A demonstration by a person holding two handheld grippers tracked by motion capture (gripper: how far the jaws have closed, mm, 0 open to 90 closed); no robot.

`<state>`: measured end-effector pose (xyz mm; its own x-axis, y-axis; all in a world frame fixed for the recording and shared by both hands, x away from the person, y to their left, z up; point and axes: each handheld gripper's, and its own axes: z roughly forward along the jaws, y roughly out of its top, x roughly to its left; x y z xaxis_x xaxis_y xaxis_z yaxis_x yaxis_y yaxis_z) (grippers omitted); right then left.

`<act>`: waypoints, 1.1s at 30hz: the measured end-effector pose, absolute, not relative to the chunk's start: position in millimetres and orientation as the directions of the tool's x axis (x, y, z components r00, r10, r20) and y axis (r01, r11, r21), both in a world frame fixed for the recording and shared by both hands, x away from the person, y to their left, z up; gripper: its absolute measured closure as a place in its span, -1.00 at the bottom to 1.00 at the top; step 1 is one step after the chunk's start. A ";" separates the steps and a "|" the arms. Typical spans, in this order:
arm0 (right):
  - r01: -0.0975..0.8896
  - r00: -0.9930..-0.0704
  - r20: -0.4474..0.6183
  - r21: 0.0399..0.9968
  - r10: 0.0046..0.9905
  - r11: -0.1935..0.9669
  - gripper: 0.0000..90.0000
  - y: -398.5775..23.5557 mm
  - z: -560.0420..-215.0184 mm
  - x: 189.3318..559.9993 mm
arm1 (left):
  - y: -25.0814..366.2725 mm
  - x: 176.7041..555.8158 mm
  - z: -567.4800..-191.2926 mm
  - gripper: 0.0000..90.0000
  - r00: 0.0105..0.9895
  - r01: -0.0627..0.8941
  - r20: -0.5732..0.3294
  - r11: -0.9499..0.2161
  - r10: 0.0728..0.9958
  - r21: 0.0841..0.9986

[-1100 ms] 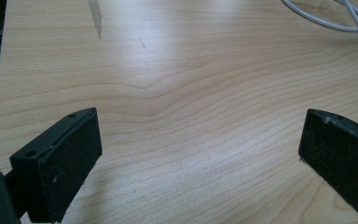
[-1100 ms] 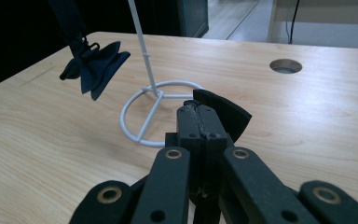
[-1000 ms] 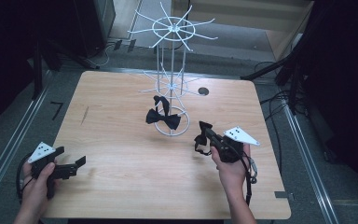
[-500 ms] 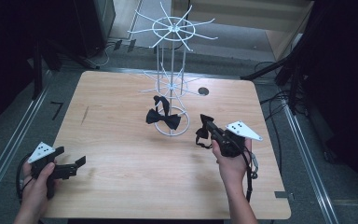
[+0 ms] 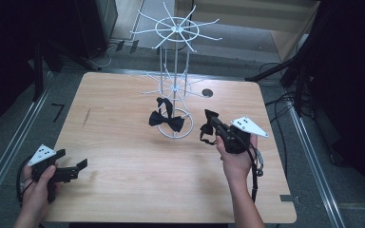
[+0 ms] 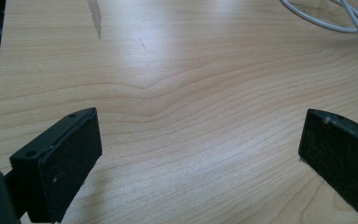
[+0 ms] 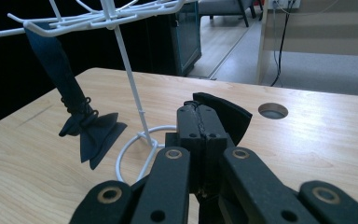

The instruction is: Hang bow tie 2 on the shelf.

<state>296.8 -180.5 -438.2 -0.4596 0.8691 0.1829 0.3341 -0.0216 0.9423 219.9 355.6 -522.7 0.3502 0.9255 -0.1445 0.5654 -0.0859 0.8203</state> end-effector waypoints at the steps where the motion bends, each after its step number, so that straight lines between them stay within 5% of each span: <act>1: 0.334 -0.460 0.183 0.942 0.869 -0.022 1.00 -180.5 -438.2 296.8 | 355.6 219.9 -522.7 -1.00 0.350 0.565 -0.145 -0.086 0.925 0.820; 33: 0.288 -0.446 0.192 0.956 0.874 -0.063 1.00 -173.8 -414.2 310.6 | 355.7 220.0 -522.7 -1.00 0.351 0.566 -0.148 -0.083 0.925 0.820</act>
